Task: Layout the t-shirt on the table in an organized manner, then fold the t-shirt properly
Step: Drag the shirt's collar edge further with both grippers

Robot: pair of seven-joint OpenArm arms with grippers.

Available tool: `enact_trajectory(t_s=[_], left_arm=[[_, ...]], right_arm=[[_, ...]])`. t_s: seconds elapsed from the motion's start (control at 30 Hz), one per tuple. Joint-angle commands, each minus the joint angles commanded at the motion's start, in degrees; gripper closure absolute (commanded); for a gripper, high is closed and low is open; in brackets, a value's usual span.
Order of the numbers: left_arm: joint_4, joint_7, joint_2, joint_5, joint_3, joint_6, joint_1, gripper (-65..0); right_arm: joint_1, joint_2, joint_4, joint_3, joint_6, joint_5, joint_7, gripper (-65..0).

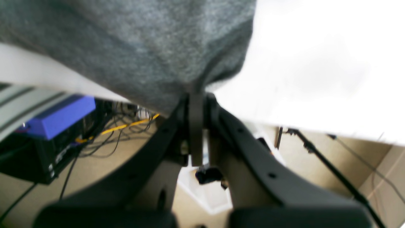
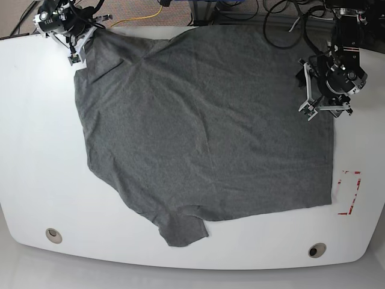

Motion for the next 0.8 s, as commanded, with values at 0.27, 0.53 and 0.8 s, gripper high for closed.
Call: enact_trajectory(t_s=[0.27, 0.53, 0.8], left_arm=[[0.0, 0.09, 0.0, 0.09, 0.0, 0.0, 0.09, -42.1], [0.0, 0.09, 0.0, 0.0, 0.0, 0.0, 0.88, -42.1], [0.0, 0.09, 0.0, 0.0, 0.26, 0.0, 1.23, -42.1]], right_arm=[[-0.18, -0.44, 0.0, 1.85, -0.44, 3.52, -0.09, 0.0], [-1.76, -1.67, -0.09, 2.02, -0.44, 3.6, -0.26, 0.0], [-3.43, -1.85, -0.18, 1.85, -3.43, 3.78, -0.26, -6.2]])
